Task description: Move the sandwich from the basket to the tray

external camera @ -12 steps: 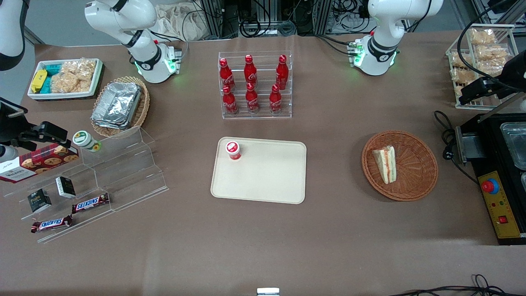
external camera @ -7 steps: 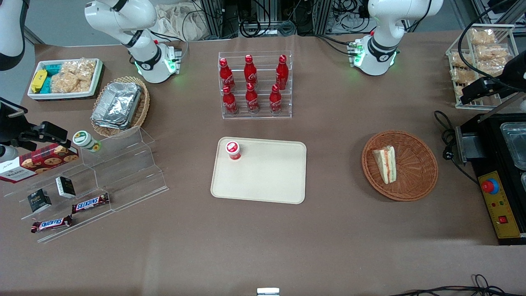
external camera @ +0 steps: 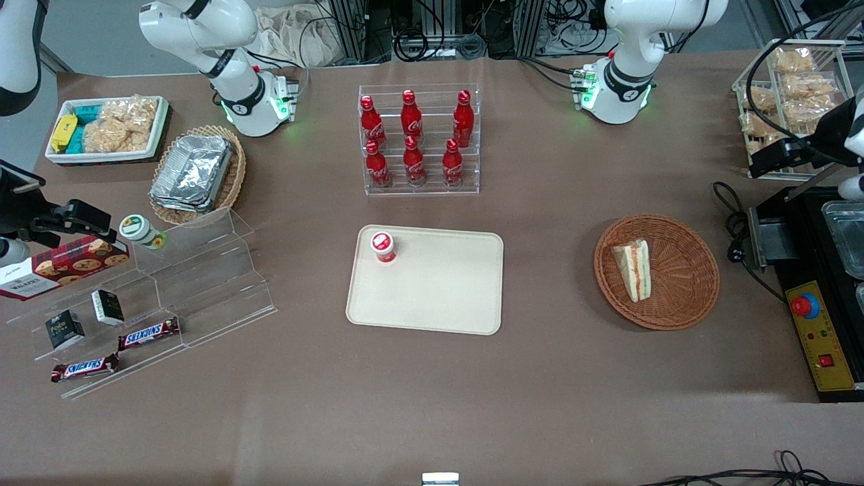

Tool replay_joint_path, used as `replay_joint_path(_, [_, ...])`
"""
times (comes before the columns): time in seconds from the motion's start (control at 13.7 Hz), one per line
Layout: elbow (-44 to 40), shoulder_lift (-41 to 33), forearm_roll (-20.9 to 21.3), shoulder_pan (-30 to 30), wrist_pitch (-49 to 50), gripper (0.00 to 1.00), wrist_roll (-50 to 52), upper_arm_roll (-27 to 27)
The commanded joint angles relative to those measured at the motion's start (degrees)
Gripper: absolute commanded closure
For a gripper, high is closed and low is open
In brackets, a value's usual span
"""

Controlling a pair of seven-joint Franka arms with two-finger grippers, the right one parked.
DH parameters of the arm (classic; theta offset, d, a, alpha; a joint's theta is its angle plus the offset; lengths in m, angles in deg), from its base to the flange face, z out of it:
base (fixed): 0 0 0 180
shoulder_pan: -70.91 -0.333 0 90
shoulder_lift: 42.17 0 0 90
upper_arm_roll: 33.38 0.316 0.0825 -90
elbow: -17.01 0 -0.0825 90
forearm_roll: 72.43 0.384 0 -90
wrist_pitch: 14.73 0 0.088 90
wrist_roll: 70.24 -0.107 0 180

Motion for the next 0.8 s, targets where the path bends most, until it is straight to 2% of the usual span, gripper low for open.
replay_joint_path(0.0, [0.5, 1.7, -0.7, 0.2, -0.1, 0.00, 0.2, 0.0])
replay_joint_path(0.22, [1.4, 3.9, -1.7, 0.8, -2.6, 0.00, 3.7, -0.3])
replay_joint_path(0.73, [11.1, 6.3, -1.4, 1.1, -14.7, 0.00, 15.0, -3.8])
